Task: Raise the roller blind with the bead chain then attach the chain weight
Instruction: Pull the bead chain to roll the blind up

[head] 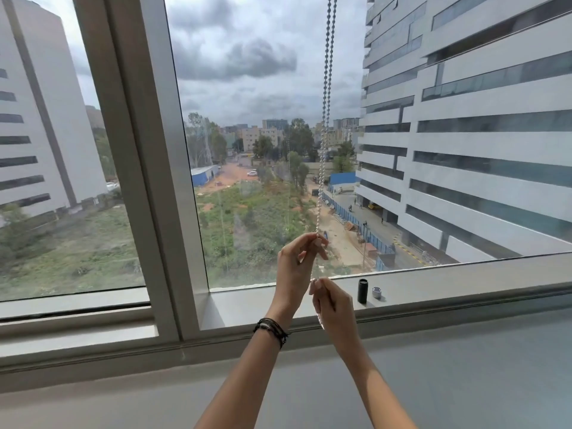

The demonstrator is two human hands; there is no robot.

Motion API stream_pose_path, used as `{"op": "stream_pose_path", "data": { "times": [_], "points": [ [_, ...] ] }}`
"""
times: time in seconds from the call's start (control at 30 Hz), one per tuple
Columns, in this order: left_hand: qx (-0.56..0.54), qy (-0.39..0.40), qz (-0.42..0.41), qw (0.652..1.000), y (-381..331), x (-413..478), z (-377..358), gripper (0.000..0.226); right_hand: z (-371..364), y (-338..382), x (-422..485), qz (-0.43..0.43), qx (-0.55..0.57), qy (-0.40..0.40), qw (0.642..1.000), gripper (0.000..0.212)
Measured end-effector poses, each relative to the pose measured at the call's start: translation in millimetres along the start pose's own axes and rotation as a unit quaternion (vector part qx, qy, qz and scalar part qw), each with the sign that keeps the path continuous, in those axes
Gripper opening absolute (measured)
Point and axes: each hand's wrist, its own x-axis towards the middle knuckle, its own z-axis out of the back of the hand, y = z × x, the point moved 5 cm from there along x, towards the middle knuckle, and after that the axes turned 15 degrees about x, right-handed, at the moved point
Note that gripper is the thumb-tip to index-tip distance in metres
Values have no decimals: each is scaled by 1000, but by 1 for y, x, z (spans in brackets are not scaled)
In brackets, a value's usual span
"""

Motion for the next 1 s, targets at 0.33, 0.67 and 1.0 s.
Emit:
{"op": "stream_pose_path", "data": {
  "times": [0.33,0.67,1.0],
  "points": [
    [7,-4,-16,1000,-1,-4,1,17,0,-3,-5,-2,6,-4,1000,30],
    [33,13,16,999,33,-30,-2,31,3,-26,-31,-46,-47,30,997,36],
    [67,27,46,996,68,-61,-2,29,5,-51,-52,-88,-227,94,965,26]
  ]
}}
